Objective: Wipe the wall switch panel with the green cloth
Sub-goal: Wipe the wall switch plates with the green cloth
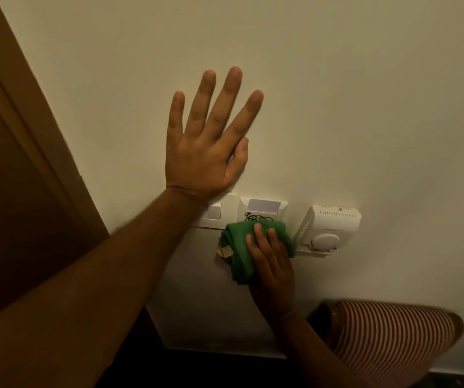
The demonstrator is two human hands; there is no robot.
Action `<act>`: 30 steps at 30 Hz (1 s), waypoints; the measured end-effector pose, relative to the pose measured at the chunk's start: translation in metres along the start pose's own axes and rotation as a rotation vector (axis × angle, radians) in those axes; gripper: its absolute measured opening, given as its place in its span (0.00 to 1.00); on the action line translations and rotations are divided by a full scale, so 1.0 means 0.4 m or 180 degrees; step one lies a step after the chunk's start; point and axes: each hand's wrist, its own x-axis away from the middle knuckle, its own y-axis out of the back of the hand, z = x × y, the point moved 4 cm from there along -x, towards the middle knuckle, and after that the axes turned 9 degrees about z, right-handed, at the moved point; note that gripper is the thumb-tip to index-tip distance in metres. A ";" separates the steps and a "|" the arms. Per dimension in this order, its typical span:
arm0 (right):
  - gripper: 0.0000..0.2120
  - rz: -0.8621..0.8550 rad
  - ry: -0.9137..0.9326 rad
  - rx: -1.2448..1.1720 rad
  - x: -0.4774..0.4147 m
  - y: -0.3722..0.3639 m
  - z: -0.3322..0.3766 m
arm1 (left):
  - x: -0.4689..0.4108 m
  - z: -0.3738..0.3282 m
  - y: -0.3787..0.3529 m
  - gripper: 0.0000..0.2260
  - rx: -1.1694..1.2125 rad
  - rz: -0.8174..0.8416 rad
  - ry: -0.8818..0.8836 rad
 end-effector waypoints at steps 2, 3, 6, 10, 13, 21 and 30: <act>0.24 0.0020 0.0099 0.0043 -0.006 0.000 -0.003 | 0.002 -0.002 -0.001 0.32 -0.0026 -0.0040 -0.0001; 0.23 0.0030 0.0159 0.0102 -0.004 0.006 -0.013 | 0.003 -0.003 0.000 0.32 -0.0036 -0.0039 -0.0001; 0.28 -0.0023 0.0147 0.0191 0.006 0.036 -0.055 | 0.001 -0.003 0.003 0.32 -0.0102 -0.0016 0.0010; 0.24 -0.0217 -0.0141 -0.0106 -0.015 0.022 -0.023 | -0.001 -0.004 0.002 0.31 -0.0152 0.0025 0.0048; 0.20 0.0002 0.0385 0.0106 -0.035 -0.006 0.011 | -0.001 -0.004 0.003 0.32 -0.0164 -0.0028 0.0048; 0.33 0.0026 0.0282 0.0091 -0.029 0.049 -0.057 | -0.004 -0.005 -0.001 0.31 -0.0180 0.0029 0.0051; 0.26 0.0311 0.0642 0.0306 -0.025 0.014 -0.017 | -0.003 -0.005 0.002 0.32 -0.0092 0.0005 0.0022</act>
